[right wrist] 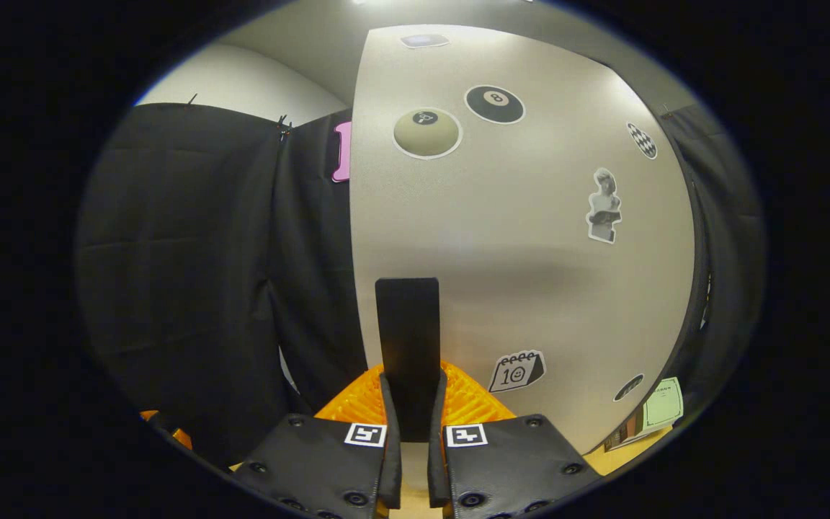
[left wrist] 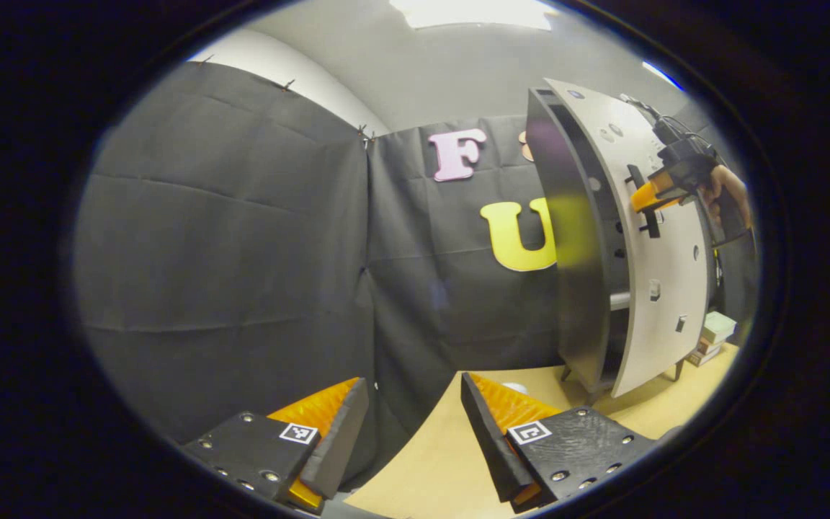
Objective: Open the cabinet door with the right hand, grasp the bottle in the cabinet with the left hand and place it on the coaster, then close the cabinet door with the right hand.
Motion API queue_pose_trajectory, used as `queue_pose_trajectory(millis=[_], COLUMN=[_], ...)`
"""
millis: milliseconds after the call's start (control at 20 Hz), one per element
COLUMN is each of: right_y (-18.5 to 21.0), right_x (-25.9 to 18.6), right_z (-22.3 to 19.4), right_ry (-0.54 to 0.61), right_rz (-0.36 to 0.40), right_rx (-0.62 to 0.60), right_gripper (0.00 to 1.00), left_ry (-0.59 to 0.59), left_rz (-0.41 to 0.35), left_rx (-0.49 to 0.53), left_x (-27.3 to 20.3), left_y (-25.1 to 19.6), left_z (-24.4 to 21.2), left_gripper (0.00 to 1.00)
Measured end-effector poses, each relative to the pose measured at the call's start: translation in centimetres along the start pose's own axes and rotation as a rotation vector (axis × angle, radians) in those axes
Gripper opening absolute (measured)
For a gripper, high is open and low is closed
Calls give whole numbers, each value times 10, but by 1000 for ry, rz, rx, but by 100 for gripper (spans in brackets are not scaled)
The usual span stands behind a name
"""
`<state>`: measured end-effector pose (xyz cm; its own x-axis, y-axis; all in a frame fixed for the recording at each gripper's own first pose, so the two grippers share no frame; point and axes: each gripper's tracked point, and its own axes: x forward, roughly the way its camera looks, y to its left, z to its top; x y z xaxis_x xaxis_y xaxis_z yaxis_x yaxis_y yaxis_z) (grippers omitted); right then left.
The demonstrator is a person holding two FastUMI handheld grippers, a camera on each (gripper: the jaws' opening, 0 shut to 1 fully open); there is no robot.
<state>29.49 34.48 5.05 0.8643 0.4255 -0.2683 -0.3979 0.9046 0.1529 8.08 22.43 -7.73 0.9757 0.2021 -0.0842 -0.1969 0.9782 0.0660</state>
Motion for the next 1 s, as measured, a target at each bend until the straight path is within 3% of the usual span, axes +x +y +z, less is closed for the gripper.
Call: queue_pose_trajectory(millis=[1000], right_y=[-36], right_x=[-67], right_z=[-5], right_ry=[24], right_rz=[266], right_rx=[25], right_gripper=[16], left_ry=[-52], left_rz=[-164], left_rx=[11], left_x=[-32], left_y=[-192], left_z=[54], left_gripper=[79])
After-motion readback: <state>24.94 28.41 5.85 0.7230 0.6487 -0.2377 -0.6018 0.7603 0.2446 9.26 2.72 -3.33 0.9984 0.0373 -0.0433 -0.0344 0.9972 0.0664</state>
